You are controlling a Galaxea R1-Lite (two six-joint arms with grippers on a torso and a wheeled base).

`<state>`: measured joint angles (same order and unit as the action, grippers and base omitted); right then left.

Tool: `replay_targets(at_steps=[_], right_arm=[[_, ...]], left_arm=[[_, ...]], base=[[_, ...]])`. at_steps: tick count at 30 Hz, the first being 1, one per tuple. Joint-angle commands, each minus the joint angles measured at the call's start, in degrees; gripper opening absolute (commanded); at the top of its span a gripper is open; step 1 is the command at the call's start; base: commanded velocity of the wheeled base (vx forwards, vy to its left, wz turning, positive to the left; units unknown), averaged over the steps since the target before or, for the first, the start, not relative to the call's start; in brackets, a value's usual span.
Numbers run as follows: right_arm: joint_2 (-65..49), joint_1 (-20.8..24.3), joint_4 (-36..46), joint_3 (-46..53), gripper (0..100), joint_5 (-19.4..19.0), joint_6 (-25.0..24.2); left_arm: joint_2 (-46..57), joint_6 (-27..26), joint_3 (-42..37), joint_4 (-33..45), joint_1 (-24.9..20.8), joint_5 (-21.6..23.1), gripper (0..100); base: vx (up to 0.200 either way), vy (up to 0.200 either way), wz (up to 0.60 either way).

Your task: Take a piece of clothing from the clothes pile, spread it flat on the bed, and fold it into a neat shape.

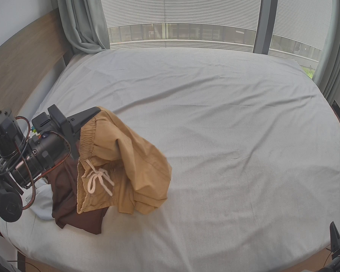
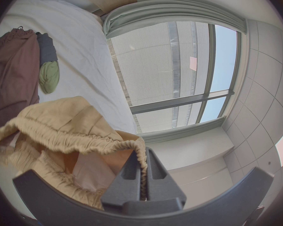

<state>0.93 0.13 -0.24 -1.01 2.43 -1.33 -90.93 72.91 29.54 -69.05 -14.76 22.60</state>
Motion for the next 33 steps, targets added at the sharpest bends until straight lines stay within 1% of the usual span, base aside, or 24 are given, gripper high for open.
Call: replay_targets(at_steps=[1, 7, 12, 17, 24, 27, 30, 33], right_arm=[[-0.7, 0.0, 0.0, 1.0, 100, -0.1, 0.0], [-0.7, 0.0, 0.0, 1.0, 100, 0.0, 0.0], [-0.7, 0.0, 0.0, 1.0, 100, 0.0, 0.0], [-0.7, 0.0, 0.0, 1.0, 100, 0.0, 0.0], [-0.7, 0.0, 0.0, 1.0, 100, 0.0, 0.1], [-0.7, 0.0, 0.0, 1.0, 100, -0.1, 0.1], [-0.7, 0.0, 0.0, 1.0, 100, 0.0, 0.1], [-0.7, 0.0, 0.0, 1.0, 100, 0.0, 0.1]], left_arm=[[-2.4, 0.3, 1.7, -0.8, -2.2, -1.1, 0], [-3.6, 0.0, 1.5, -3.4, -4.6, -1.5, 0], [-3.7, 0.2, 2.2, -3.2, -5.8, -1.3, 0], [-4.9, 0.5, 3.5, -3.3, -8.0, -1.5, 0], [-5.6, 2.8, 4.7, -3.2, -11.2, -1.7, 0], [-5.8, 3.7, 5.4, -3.2, -12.3, -2.3, 0], [-7.4, 6.2, 7.6, -3.4, -13.9, -4.6, 0], [-8.6, 7.2, 9.0, -3.4, -14.6, -6.1, 0]], base=[[0.0, 0.0, 0.0], [0.0, 0.0, 0.0], [0.0, 0.0, 0.0], [0.0, 0.0, 0.0], [0.0, 0.0, 0.0], [0.0, 0.0, 0.0], [0.0, 0.0, 0.0], [0.0, 0.0, 0.0]])
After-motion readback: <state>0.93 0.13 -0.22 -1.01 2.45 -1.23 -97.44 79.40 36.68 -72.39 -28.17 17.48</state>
